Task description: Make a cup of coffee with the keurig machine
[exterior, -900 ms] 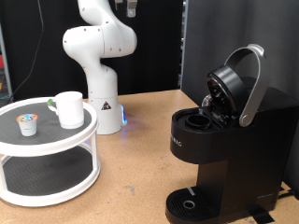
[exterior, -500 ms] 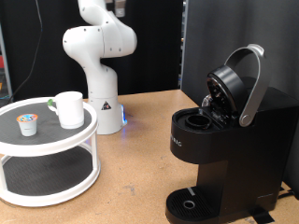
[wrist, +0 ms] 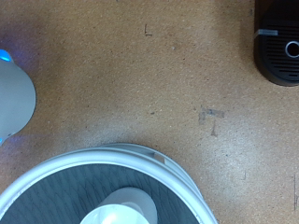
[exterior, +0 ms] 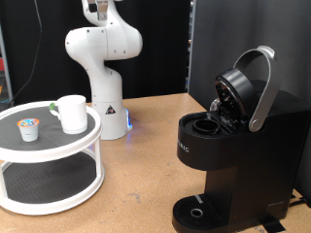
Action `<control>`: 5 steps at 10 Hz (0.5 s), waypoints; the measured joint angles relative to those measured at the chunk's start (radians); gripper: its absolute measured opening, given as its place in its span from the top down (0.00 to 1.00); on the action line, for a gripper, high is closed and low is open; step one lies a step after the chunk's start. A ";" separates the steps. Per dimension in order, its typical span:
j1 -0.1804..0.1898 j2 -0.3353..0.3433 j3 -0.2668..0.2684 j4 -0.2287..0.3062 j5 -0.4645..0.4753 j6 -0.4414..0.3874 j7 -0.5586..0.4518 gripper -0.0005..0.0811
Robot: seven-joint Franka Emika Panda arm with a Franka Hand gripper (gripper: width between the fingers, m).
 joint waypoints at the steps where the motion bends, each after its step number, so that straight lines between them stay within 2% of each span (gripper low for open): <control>1: -0.001 0.000 -0.010 -0.010 -0.018 0.008 -0.025 0.01; 5: -0.027 0.025 -0.118 -0.028 -0.153 0.028 -0.147 0.01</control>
